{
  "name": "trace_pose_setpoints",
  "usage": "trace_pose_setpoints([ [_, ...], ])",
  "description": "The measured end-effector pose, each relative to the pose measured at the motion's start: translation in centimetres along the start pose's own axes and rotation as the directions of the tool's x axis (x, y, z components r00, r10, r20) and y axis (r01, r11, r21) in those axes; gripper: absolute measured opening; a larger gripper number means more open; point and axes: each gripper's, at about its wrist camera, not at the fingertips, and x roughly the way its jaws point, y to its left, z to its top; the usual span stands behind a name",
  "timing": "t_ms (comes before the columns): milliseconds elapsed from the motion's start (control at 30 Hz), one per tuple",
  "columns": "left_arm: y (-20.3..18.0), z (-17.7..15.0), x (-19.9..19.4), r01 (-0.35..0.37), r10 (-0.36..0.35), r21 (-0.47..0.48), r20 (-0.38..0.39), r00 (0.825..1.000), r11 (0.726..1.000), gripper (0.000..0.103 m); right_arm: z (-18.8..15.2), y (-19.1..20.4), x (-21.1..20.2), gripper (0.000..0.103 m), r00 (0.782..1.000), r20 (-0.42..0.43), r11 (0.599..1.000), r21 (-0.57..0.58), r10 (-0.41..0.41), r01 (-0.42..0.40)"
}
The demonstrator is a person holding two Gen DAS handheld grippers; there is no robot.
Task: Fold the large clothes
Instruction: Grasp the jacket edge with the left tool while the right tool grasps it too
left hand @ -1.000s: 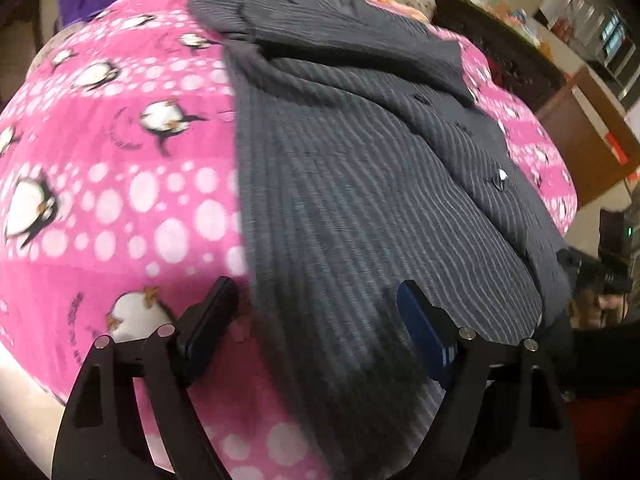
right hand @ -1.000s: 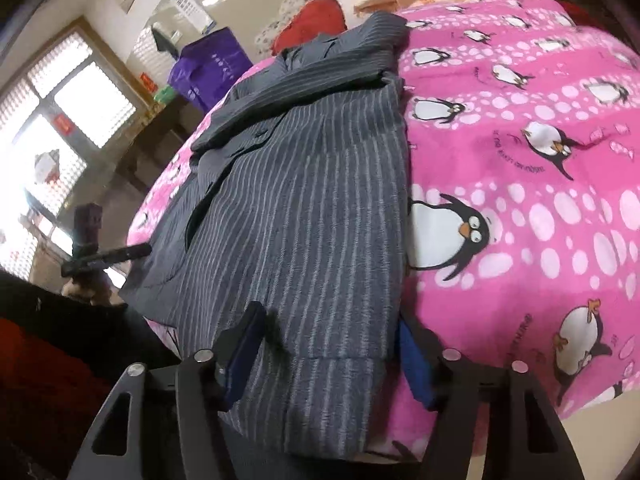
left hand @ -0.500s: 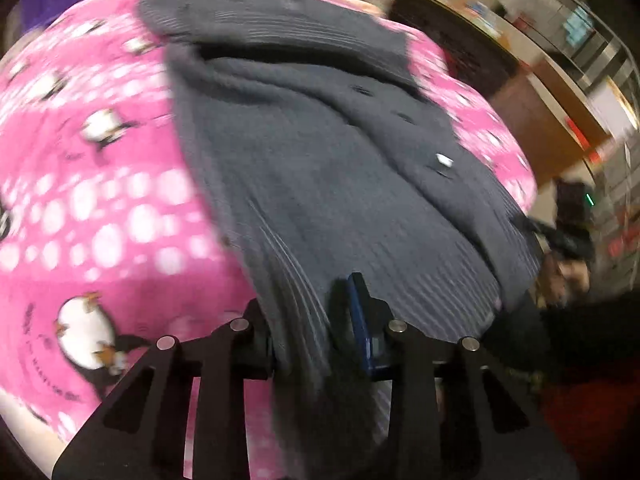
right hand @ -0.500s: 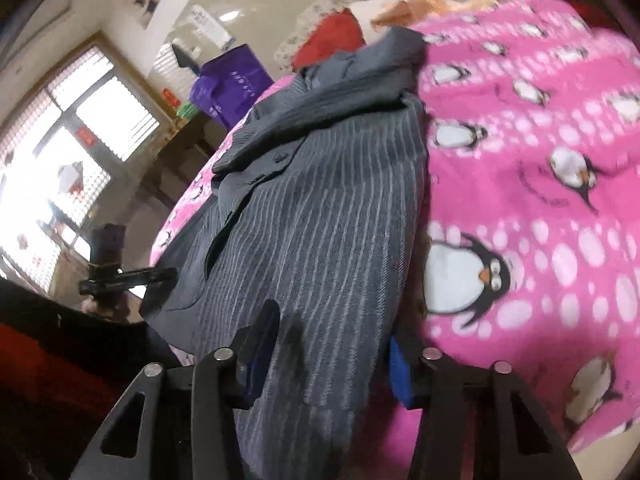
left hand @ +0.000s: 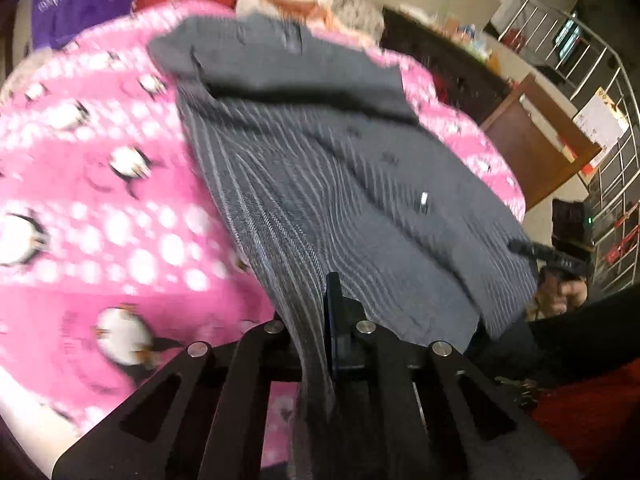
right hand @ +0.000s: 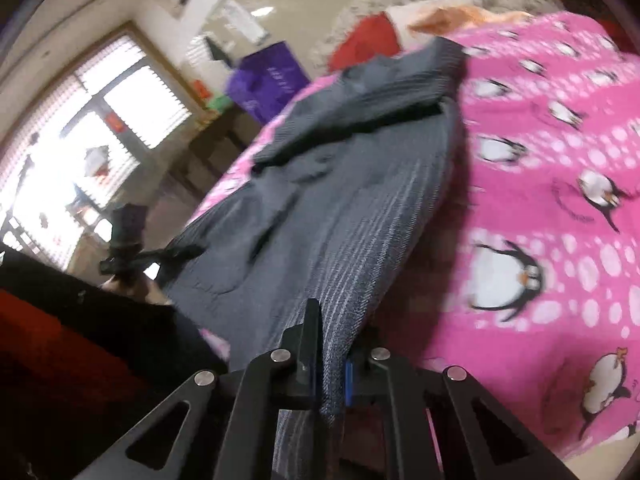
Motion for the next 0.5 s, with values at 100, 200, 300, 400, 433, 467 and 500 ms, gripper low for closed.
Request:
trace_pose_setpoints([
  [100, 0.7, -0.1, -3.1, 0.014, -0.013, -0.008, 0.054, 0.998, 1.000, 0.004, -0.3, 2.2, -0.4, 0.008, 0.998, -0.020, 0.998, -0.037, 0.054, -0.055],
  [200, 1.2, -0.8, -5.7, 0.052, -0.050, -0.019, 0.070, 0.996, 0.998, 0.004, -1.1, 4.1, -1.5, 0.008, 0.994, -0.034, 0.992, -0.069, 0.102, -0.104],
  [300, 0.3, -1.8, -7.7, 0.130, -0.130, -0.001, 0.062, 0.990, 0.992, 0.004, -1.6, 5.7, -3.7, 0.008, 0.990, -0.009, 0.986, -0.084, 0.142, -0.143],
  [400, -0.2, -2.0, -8.8, 0.190, -0.189, -0.016, 0.074, 0.979, 0.982, 0.004, -1.0, 5.9, -7.0, 0.008, 0.985, 0.080, 0.987, -0.066, 0.150, -0.145],
  [433, -0.6, -1.5, -8.7, 0.201, -0.198, -0.020, 0.089, 0.976, 0.979, 0.004, -0.7, 5.7, -7.7, 0.008, 0.984, 0.104, 0.988, -0.060, 0.146, -0.140],
  [467, -0.7, -0.9, -8.7, 0.214, -0.209, -0.033, 0.116, 0.971, 0.976, 0.004, -0.1, 5.2, -8.5, 0.008, 0.980, 0.140, 0.990, -0.050, 0.140, -0.135],
  [500, -0.6, -0.3, -8.8, 0.231, -0.222, -0.045, 0.145, 0.964, 0.972, 0.004, 0.6, 4.7, -9.0, 0.008, 0.976, 0.175, 0.991, -0.039, 0.132, -0.127],
])
